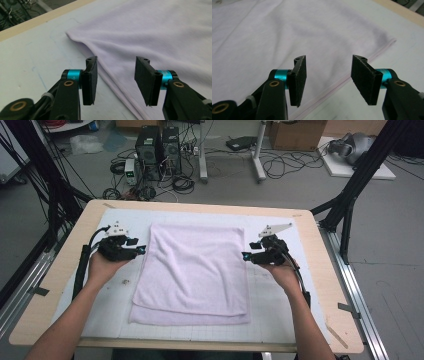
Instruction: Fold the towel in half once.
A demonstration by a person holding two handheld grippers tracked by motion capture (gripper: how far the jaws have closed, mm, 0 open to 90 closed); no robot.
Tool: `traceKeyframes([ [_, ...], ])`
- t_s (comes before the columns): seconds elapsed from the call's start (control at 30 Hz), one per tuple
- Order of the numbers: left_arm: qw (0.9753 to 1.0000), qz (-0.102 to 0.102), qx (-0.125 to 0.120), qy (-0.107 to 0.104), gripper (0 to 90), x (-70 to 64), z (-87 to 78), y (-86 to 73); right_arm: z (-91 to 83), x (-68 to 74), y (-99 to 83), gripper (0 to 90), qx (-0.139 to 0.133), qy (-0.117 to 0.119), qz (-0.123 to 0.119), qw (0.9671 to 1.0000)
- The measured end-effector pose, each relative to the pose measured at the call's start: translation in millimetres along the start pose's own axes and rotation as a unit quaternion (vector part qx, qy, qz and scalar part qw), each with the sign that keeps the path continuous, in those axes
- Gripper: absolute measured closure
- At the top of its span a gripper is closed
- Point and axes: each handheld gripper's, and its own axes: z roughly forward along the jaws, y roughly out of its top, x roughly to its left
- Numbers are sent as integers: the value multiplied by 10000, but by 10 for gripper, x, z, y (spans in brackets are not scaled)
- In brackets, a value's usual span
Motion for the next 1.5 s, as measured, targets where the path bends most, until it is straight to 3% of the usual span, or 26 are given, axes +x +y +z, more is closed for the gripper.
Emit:
traceKeyframes([
  [0.07,9999,107,-16,-93,567,-108,-54,-89,-36,105,-114,470,-130,53,-15,9999],
  [0.17,9993,174,-112,-325,590,-255,-143,-234,-61,260,-271,473,-97,161,-95,9998],
  [0.23,9988,159,-116,-452,590,-342,-180,-335,-67,334,-339,464,99,265,-101,9995],
  [0.3,9983,227,-21,-529,590,-422,-214,-430,-107,435,-421,481,-113,253,-209,9994],
  [0.37,9979,228,-23,-613,590,-490,-256,-513,-141,510,-489,478,-105,366,-183,9991],
  [0.63,9949,359,-42,-939,601,-695,-398,-662,-120,813,-783,490,-265,769,-278,9963],
  [0.73,9937,406,80,-1038,606,-732,-398,-722,-65,895,-808,492,-23,819,-442,9957],
  [0.8,9924,441,160,-1137,609,-756,-387,-747,-38,932,-836,503,42,939,-472,9945],
  [0.93,9896,548,364,-1278,609,-781,-336,-775,-20,976,-866,542,158,949,-586,9936],
  [1.0,9895,491,334,-1318,615,-769,-335,-784,-18,987,-868,582,203,971,-639,9930],
  [1.1,9897,613,312,-1259,659,-783,-342,-792,-3,999,-872,661,278,947,-743,9923],
  [1.3,9903,578,307,-1224,864,-801,-335,-775,-7,996,-864,827,299,947,-844,9915],
  [1.5,9907,637,269,-1171,875,-813,-364,-756,-41,957,-861,863,169,995,-707,9924],
])
